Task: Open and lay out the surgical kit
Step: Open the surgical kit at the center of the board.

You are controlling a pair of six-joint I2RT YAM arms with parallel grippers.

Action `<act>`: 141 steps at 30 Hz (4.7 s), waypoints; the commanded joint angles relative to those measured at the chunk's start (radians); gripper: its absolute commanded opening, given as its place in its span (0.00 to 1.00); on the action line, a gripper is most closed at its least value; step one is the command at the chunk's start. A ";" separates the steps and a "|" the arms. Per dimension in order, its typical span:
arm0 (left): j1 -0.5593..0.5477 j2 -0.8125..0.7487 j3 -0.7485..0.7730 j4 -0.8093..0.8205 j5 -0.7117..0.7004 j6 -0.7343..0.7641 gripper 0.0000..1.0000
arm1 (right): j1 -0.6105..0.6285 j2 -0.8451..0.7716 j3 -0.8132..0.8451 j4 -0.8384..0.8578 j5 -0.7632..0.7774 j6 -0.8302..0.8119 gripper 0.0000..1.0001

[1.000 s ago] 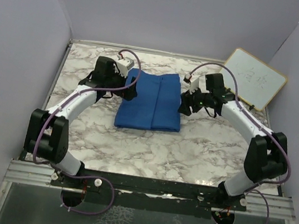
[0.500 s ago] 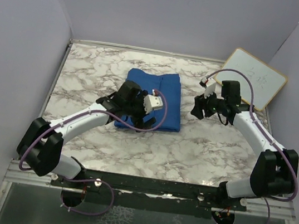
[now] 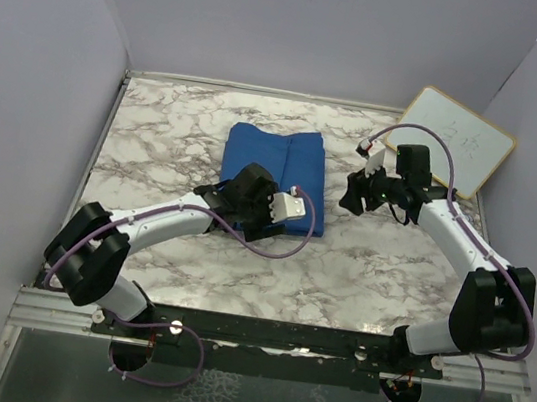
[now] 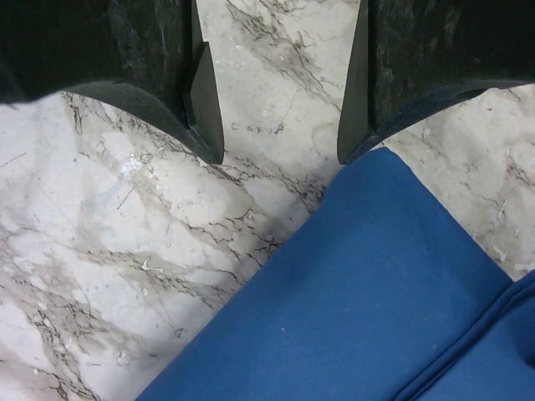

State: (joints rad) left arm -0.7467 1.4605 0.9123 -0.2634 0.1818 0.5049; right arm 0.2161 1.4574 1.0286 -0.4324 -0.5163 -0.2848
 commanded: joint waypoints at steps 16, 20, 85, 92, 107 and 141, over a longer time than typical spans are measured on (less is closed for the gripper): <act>-0.001 -0.044 -0.045 0.030 -0.122 0.065 0.42 | 0.006 0.072 -0.013 0.033 -0.203 0.004 0.57; 0.008 -0.015 -0.046 0.048 -0.140 0.086 0.33 | 0.042 0.120 -0.017 0.065 -0.246 0.025 0.59; 0.797 -0.294 -0.423 0.429 -0.689 0.045 0.59 | 0.078 0.077 0.078 0.005 -0.007 -0.034 0.50; 0.802 -0.153 -0.417 0.475 -0.669 0.022 0.99 | 0.082 0.112 0.105 -0.009 -0.065 -0.049 0.50; 0.803 -0.061 -0.180 0.371 -0.385 -0.119 0.99 | 0.356 0.269 0.347 0.050 -0.033 -0.104 0.65; 0.933 0.118 -0.018 0.212 -0.039 -0.319 0.93 | 0.695 0.733 0.653 0.136 0.500 -0.228 0.46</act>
State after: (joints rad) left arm 0.1822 1.6047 0.9039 -0.0391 0.1024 0.1928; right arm 0.9043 2.1601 1.6825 -0.3336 -0.1040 -0.5110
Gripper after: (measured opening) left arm 0.934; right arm 0.533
